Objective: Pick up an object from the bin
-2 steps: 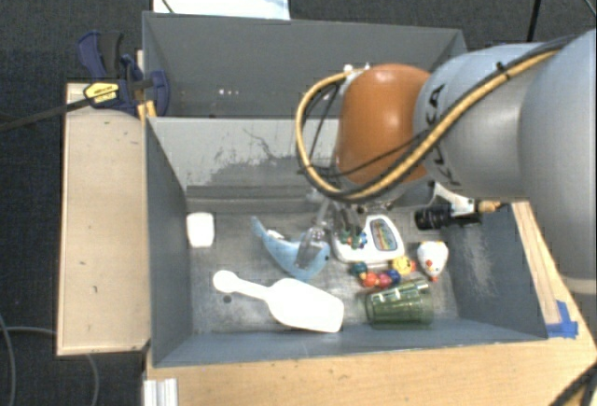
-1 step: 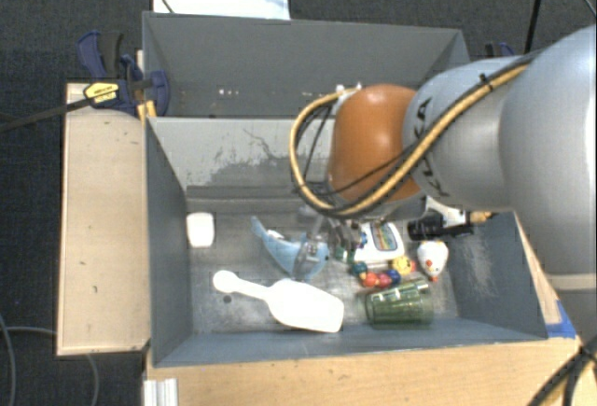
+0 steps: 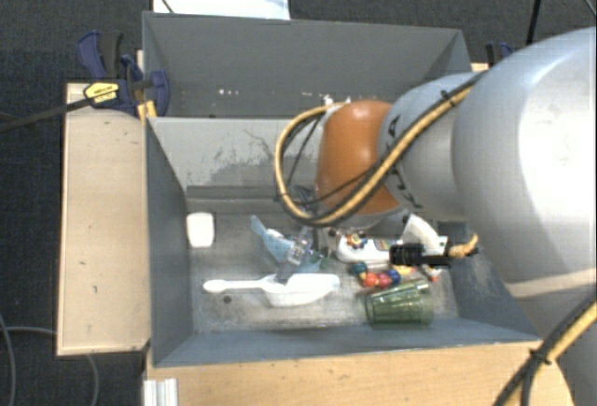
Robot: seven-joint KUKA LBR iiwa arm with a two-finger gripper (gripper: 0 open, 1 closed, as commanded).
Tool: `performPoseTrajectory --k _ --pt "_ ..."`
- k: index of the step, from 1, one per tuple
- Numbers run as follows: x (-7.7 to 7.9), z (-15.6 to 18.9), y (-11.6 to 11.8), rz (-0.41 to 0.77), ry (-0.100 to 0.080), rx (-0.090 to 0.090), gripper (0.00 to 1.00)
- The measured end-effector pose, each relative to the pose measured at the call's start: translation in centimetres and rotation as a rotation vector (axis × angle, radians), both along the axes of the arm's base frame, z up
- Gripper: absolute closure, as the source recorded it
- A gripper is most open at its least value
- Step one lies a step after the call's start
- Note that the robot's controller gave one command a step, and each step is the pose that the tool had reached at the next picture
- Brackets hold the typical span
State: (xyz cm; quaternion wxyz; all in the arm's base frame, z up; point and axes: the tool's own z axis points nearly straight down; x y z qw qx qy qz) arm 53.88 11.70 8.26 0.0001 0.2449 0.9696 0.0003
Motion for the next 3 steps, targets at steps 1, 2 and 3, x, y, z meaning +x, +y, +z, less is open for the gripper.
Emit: performPoseTrajectory --k 1,2,3 --pt "0.62 -0.84 -0.09 0.149 -0.009 0.002 1.0" --pt "0.62 -0.84 -0.09 0.149 -0.009 0.002 1.0" --pt "0.45 -0.49 -0.13 0.149 -0.005 0.001 1.0"
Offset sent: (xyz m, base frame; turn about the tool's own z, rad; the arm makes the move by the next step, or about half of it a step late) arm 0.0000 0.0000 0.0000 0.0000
